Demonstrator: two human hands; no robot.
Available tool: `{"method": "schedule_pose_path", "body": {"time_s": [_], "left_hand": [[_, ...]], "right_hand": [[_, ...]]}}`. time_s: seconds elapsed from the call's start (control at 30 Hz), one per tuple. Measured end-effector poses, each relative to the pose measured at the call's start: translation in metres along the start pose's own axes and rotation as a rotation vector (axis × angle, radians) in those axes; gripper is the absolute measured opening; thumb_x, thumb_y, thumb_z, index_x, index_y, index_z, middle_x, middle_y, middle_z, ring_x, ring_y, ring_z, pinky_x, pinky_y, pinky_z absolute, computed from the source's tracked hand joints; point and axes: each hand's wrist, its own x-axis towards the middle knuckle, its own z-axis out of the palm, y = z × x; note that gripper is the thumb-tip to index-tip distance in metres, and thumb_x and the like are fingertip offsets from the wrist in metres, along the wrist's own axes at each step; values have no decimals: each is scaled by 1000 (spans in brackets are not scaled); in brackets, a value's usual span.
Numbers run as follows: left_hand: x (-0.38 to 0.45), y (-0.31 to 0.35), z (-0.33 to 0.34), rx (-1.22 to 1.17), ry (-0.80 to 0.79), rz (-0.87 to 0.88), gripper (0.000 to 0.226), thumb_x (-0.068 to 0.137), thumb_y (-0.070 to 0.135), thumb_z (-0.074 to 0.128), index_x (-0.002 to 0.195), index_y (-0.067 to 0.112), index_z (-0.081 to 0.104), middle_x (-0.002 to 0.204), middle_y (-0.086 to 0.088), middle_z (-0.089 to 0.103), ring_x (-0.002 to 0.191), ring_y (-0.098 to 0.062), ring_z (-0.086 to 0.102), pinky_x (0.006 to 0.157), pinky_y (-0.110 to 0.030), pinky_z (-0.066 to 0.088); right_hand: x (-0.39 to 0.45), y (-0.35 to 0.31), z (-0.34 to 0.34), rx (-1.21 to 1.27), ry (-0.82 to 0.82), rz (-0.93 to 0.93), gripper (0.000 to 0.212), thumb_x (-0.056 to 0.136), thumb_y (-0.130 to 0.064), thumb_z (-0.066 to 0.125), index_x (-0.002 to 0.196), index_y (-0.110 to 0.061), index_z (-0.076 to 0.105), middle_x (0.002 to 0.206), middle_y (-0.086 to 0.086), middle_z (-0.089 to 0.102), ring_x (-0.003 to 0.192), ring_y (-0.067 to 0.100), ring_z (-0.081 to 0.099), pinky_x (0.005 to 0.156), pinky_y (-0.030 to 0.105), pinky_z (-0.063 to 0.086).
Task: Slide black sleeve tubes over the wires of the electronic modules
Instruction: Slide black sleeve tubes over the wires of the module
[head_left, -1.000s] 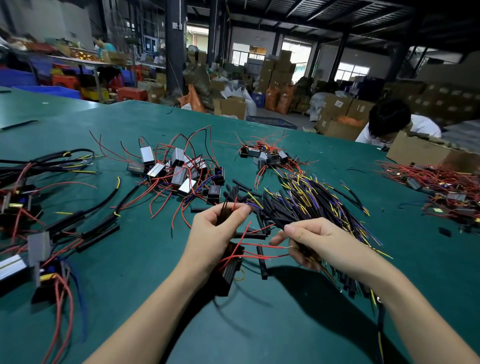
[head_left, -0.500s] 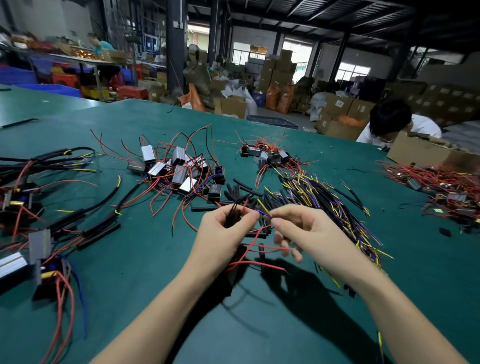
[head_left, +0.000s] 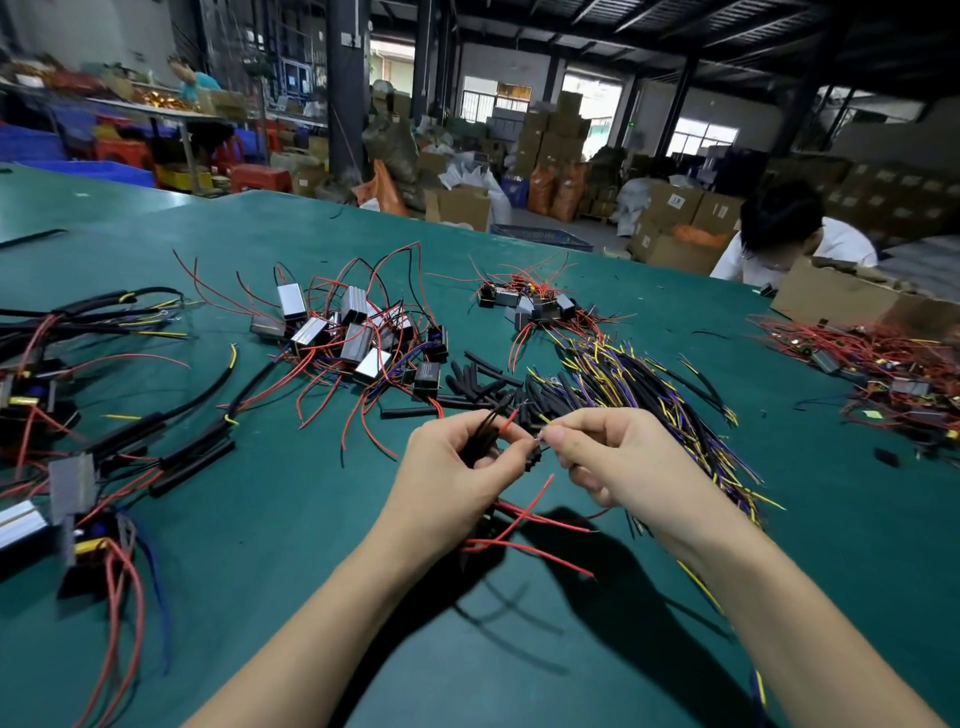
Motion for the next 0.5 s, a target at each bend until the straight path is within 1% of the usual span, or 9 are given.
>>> {"method": "schedule_pose_path", "body": {"time_s": [0.03, 0.1, 0.13, 0.17, 0.27, 0.33, 0.43, 0.47, 0.5], "left_hand": [[0, 0, 0, -20, -13, -10, 11, 85, 9, 68, 73, 10, 67, 46, 9, 34, 44, -4, 28, 47, -11, 28], [1, 1, -1, -50, -49, -22, 11, 87, 7, 65, 76, 9, 67, 50, 13, 47, 48, 2, 39, 55, -8, 36], [1, 1, -1, -54, -64, -24, 11, 88, 7, 63, 78, 8, 66, 50, 17, 52, 49, 7, 44, 56, -6, 36], [1, 2, -1, -60, -74, -29, 11, 89, 7, 62, 80, 7, 66, 49, 20, 54, 48, 10, 47, 54, -3, 35], [0, 2, -1, -62, -85, -46, 13, 92, 11, 59, 79, 10, 64, 46, 22, 52, 44, 11, 45, 48, -3, 32], [0, 2, 0, -51, -78, -46, 16, 92, 11, 58, 77, 13, 63, 44, 21, 51, 43, 10, 44, 47, -3, 31], [0, 2, 0, -54, -58, -55, 17, 91, 11, 60, 75, 14, 62, 44, 21, 50, 42, 10, 44, 46, -3, 30], [0, 2, 0, -59, -52, -56, 17, 91, 12, 60, 75, 14, 62, 44, 21, 50, 42, 10, 43, 46, -3, 31], [0, 1, 0, -58, -46, -56, 16, 91, 13, 60, 76, 14, 62, 46, 21, 50, 43, 9, 43, 47, -4, 31]], "right_hand": [[0, 0, 0, 11, 0, 7, 19, 92, -10, 58, 76, -13, 66, 59, -2, 45, 46, 8, 30, 40, 14, 20], [0, 0, 1, 37, -6, 16, 17, 92, -9, 58, 78, -11, 66, 58, -4, 45, 46, 7, 30, 40, 13, 20], [0, 0, 1, 43, -10, 17, 16, 93, -9, 57, 80, -9, 66, 58, -4, 45, 46, 7, 30, 39, 13, 20], [0, 0, 0, 41, -15, 15, 15, 93, -9, 57, 81, -9, 66, 58, -4, 45, 46, 7, 30, 39, 13, 20], [-1, -1, 0, -28, -25, -25, 16, 93, -10, 57, 79, -11, 66, 56, -6, 45, 45, 5, 32, 40, 11, 23], [-1, -2, 0, -132, -31, -71, 16, 93, -12, 58, 78, -13, 66, 56, -10, 48, 46, 1, 37, 46, 9, 29], [0, -1, 0, -279, -12, -118, 14, 93, -14, 59, 80, -12, 66, 62, -4, 49, 56, 6, 38, 57, 20, 33], [0, -1, 0, -287, 1, -125, 15, 93, -14, 59, 79, -12, 65, 62, -5, 48, 56, 7, 38, 57, 21, 33], [0, -2, 0, -266, 16, -129, 16, 93, -13, 59, 78, -13, 64, 60, -6, 47, 54, 5, 37, 56, 19, 33]]}}
